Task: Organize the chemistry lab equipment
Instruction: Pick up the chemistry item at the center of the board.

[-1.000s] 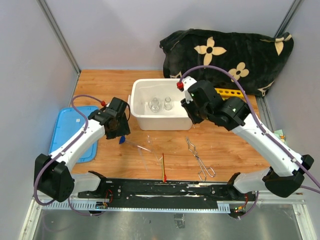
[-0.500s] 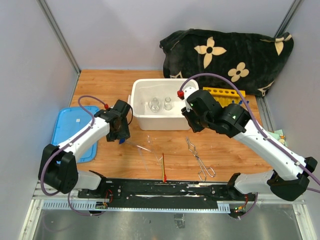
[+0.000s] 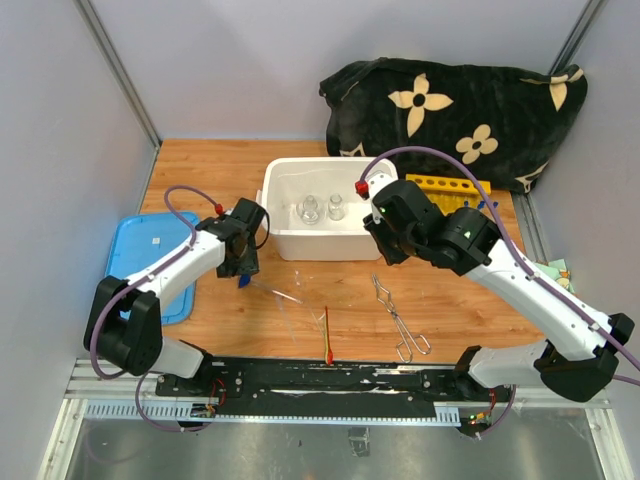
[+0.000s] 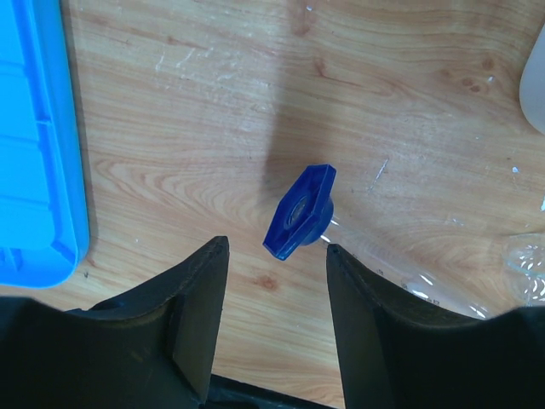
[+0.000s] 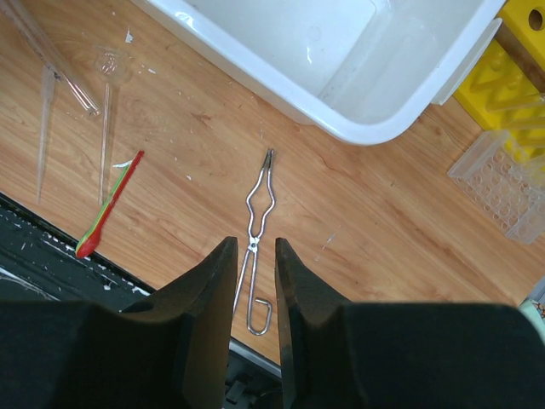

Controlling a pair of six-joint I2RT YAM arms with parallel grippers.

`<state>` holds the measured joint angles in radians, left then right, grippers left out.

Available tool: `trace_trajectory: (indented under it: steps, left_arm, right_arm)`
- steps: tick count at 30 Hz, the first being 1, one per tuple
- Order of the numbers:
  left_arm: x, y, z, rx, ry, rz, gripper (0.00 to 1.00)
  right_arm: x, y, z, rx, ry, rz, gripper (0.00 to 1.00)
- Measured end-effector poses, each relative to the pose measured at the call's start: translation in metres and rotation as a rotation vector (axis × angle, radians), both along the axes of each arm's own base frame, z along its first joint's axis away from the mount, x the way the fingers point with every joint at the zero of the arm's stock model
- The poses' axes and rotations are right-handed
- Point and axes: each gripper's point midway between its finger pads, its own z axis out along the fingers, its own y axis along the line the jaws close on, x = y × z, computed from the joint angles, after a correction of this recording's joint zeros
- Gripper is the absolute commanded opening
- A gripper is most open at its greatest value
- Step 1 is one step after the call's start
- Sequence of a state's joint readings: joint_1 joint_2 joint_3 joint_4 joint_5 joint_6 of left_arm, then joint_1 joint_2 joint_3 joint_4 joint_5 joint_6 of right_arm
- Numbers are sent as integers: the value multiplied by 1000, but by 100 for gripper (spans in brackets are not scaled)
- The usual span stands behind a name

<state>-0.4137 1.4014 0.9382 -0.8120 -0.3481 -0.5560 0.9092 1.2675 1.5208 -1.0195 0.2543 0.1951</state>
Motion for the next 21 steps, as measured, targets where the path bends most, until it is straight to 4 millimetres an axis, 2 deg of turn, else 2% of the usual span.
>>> trace_trajectory:
  steps: [2,3,6,9,21]
  left_arm:
    - [1,0,-2,7,1,-5,50]
    - [2,0,-3,10,1,-7,44]
    - [5,0,-6,15,0,-16,34]
    - [5,0,-11,19,5,-25,28]
    - [7,-1,-15,16,-2,-32,29]
  right_arm:
    - [0,0,0,-1,1,0,25]
    - [0,0,-1,-2,2,-1,25]
    - [1,1,-2,-5,4,0,25]
    - [1,1,-3,-8,6,0,25]
    - [1,1,-3,-8,6,0,25]
